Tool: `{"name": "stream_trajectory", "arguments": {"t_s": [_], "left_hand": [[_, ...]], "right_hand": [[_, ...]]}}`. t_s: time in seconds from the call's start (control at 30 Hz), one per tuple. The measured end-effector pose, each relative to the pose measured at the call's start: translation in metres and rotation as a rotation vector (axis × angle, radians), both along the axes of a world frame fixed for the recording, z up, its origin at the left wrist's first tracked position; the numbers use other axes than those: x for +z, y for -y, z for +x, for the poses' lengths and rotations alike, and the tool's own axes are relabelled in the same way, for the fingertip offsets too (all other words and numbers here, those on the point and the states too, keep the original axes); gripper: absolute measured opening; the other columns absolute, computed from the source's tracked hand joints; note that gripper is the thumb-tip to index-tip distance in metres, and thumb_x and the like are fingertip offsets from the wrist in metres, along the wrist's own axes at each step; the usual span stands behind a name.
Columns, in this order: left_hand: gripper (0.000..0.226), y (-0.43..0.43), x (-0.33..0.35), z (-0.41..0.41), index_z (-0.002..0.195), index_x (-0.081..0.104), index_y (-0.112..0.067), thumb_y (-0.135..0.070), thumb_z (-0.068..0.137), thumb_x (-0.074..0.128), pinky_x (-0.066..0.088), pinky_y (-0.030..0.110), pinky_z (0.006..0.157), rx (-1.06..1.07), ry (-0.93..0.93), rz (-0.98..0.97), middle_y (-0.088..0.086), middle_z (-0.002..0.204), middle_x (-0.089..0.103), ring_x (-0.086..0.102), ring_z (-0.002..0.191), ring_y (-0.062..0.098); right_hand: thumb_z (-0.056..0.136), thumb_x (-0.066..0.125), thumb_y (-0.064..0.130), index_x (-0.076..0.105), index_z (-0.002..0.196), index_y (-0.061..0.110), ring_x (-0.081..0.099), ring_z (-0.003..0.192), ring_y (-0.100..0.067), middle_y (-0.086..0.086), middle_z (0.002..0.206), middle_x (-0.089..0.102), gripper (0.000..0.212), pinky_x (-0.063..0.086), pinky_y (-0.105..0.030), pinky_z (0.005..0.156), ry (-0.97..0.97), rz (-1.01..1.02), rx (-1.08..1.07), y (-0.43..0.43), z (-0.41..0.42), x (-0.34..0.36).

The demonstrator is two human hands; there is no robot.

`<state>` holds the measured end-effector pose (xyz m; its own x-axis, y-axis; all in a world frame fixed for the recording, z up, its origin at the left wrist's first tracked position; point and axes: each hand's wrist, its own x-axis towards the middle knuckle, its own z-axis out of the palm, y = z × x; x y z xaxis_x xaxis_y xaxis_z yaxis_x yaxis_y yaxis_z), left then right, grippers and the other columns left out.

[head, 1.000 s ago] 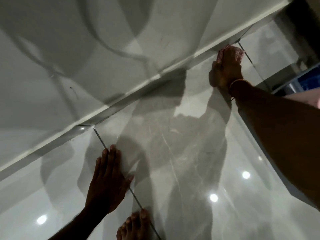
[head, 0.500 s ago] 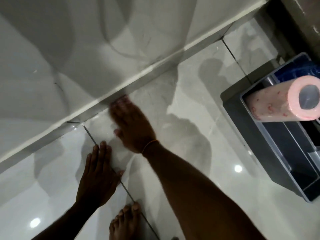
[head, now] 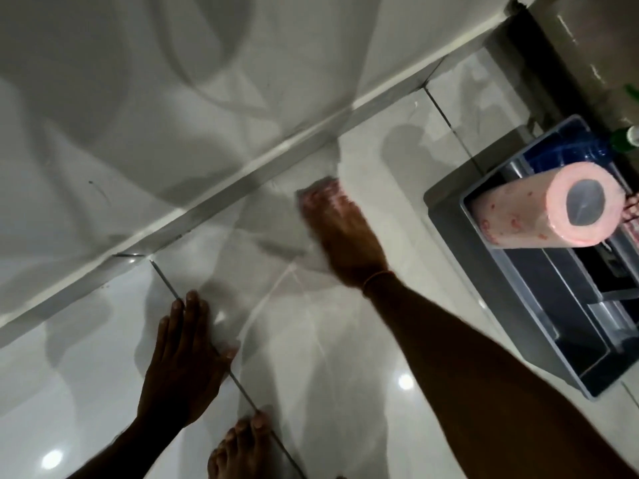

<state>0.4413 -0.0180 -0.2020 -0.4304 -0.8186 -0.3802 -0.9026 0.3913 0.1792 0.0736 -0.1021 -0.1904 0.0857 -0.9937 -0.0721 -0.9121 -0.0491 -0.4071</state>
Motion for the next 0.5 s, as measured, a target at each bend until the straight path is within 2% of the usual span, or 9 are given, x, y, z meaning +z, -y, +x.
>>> {"name": "stream_trajectory", "arguments": {"t_s": [0.1, 0.17, 0.23, 0.37, 0.43, 0.5], "left_hand": [[0.101, -0.002, 0.004, -0.003, 0.168, 0.002, -0.003, -0.069, 0.100, 0.034, 0.003, 0.049, 0.135, 0.011, -0.025, 0.004, 0.018, 0.180, -0.007, -0.008, 0.167, 0.037], [0.102, -0.002, 0.006, -0.001, 0.168, 0.005, -0.001, -0.068, 0.099, 0.038, 0.013, 0.054, 0.134, -0.007, -0.039, -0.011, 0.020, 0.179, -0.004, -0.002, 0.167, 0.039], [0.102, 0.000, 0.007, 0.000, 0.167, 0.009, 0.000, -0.066, 0.098, 0.042, 0.022, 0.058, 0.131, -0.006, -0.025, -0.020, 0.022, 0.179, 0.003, 0.006, 0.166, 0.041], [0.102, 0.005, 0.007, -0.009, 0.158, 0.030, 0.012, -0.071, 0.100, 0.028, 0.023, 0.058, 0.126, -0.006, 0.037, -0.058, 0.035, 0.170, 0.024, 0.025, 0.157, 0.054], [0.105, 0.006, 0.007, -0.014, 0.154, 0.037, 0.015, -0.073, 0.100, 0.020, 0.019, 0.056, 0.124, 0.002, 0.044, -0.045, 0.038, 0.165, 0.032, 0.032, 0.152, 0.057], [0.106, 0.007, 0.008, -0.016, 0.155, 0.036, 0.015, -0.074, 0.100, 0.018, 0.012, 0.051, 0.128, 0.003, 0.047, -0.020, 0.037, 0.166, 0.032, 0.032, 0.151, 0.056]], "right_hand": [[0.112, 0.026, 0.026, 0.014, 0.171, 0.021, 0.000, 0.169, -0.034, -0.009, 0.182, 0.006, 0.061, 0.009, -0.052, 0.139, -0.023, 0.079, -0.447, 0.034, -0.042, 0.010], [0.115, 0.026, 0.026, 0.006, 0.172, 0.019, -0.007, 0.169, -0.036, -0.008, 0.182, 0.000, 0.061, 0.000, -0.052, 0.139, 0.006, 0.108, -0.738, 0.065, -0.068, 0.020], [0.116, 0.029, 0.027, 0.005, 0.172, 0.018, -0.009, 0.168, -0.038, -0.009, 0.182, -0.002, 0.062, 0.000, -0.053, 0.138, 0.085, 0.158, -0.930, 0.094, -0.093, 0.031], [0.114, 0.032, 0.024, 0.008, 0.171, 0.014, -0.008, 0.167, -0.042, -0.013, 0.181, 0.002, 0.063, -0.002, -0.052, 0.136, 0.071, 0.164, -0.987, 0.130, -0.125, 0.040], [0.113, 0.032, 0.022, 0.009, 0.170, 0.010, -0.003, 0.168, -0.042, -0.015, 0.180, 0.006, 0.063, -0.005, -0.050, 0.136, -0.014, 0.158, -0.926, 0.142, -0.133, 0.038], [0.112, 0.031, 0.020, 0.011, 0.170, 0.007, 0.004, 0.167, -0.043, -0.018, 0.179, 0.011, 0.063, -0.004, -0.051, 0.138, -0.099, 0.159, -0.801, 0.148, -0.137, 0.033]]}}
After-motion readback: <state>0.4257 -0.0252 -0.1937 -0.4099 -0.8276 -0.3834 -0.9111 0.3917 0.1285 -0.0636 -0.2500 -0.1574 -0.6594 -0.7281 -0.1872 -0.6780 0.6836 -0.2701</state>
